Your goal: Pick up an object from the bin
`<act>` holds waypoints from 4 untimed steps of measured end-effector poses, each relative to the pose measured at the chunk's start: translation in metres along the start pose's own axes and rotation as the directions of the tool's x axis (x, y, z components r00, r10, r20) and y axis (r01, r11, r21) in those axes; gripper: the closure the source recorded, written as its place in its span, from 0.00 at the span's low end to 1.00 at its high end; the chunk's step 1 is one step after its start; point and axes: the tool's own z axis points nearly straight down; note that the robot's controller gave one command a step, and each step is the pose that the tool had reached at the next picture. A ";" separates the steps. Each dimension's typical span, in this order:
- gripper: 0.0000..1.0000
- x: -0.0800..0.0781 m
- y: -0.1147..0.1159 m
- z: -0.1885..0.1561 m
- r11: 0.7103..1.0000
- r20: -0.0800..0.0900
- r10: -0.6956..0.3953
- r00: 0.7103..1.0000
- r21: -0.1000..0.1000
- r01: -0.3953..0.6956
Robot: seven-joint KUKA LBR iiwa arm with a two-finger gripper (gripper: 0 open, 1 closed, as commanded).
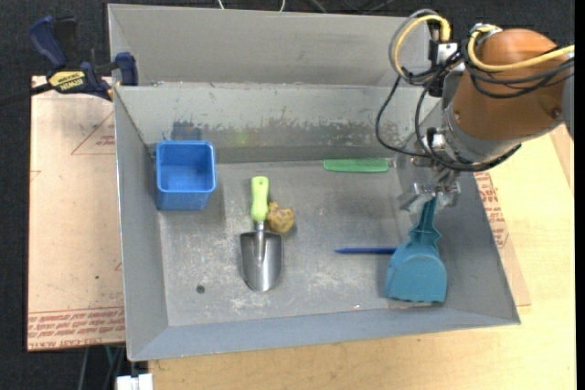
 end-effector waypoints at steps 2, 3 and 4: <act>1.00 -0.001 -0.001 -0.031 1.000 0.001 0.004 1.000 0.002 -0.004; 1.00 -0.002 -0.002 -0.048 1.000 0.002 0.007 1.000 0.003 -0.007; 1.00 -0.002 -0.002 -0.057 1.000 0.002 0.009 1.000 0.006 -0.009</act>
Offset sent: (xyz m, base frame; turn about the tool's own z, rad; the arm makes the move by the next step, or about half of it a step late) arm 0.0007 -0.0003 0.0370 0.0007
